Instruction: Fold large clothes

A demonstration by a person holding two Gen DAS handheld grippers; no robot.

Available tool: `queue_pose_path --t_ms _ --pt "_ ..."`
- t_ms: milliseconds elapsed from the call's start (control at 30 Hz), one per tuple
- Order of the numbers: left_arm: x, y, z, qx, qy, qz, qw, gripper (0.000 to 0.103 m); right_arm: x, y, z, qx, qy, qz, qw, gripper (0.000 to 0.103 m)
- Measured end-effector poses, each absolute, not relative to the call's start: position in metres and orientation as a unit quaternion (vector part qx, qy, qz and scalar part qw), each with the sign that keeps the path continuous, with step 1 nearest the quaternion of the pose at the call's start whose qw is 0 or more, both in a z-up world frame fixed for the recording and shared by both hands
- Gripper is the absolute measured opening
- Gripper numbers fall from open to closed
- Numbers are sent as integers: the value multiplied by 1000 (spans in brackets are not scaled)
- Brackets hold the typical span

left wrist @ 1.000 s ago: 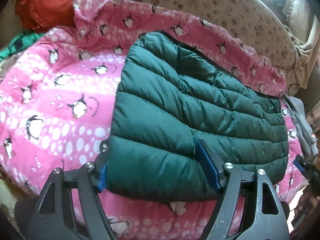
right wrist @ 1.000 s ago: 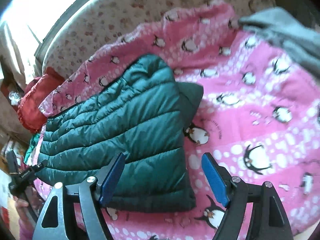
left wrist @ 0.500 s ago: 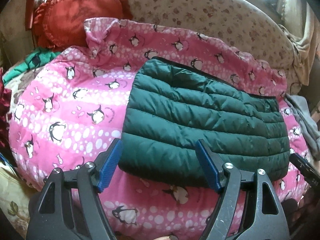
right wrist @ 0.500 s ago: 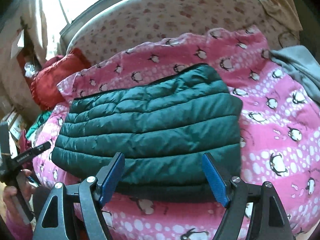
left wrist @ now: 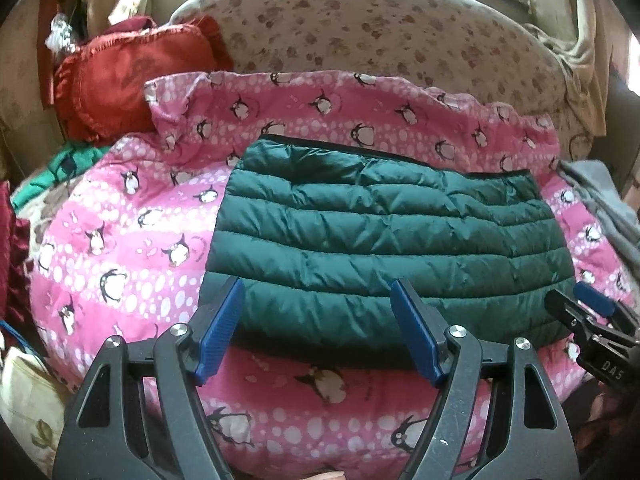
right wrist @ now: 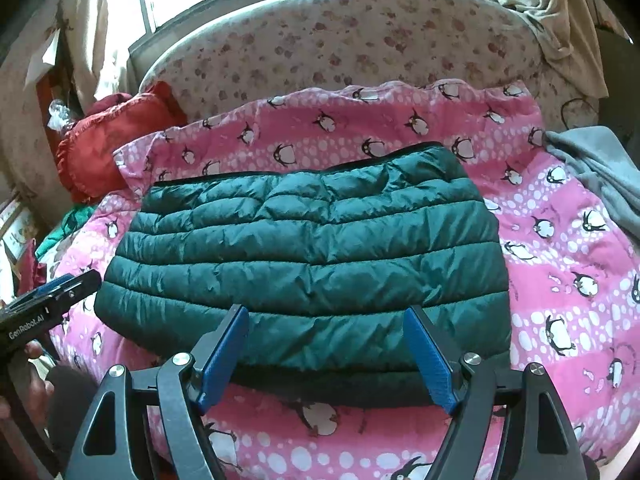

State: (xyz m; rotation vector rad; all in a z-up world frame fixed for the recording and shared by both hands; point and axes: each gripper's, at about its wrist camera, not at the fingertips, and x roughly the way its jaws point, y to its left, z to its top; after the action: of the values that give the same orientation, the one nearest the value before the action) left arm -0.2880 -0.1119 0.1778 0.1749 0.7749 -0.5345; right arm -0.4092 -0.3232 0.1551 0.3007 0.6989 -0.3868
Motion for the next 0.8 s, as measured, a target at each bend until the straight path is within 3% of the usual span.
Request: queue_pose_path --t_ms 800 --pt "-299 -124 171 78 376 -271 882 76 -407 -301 166 117 325 -193 918 78"
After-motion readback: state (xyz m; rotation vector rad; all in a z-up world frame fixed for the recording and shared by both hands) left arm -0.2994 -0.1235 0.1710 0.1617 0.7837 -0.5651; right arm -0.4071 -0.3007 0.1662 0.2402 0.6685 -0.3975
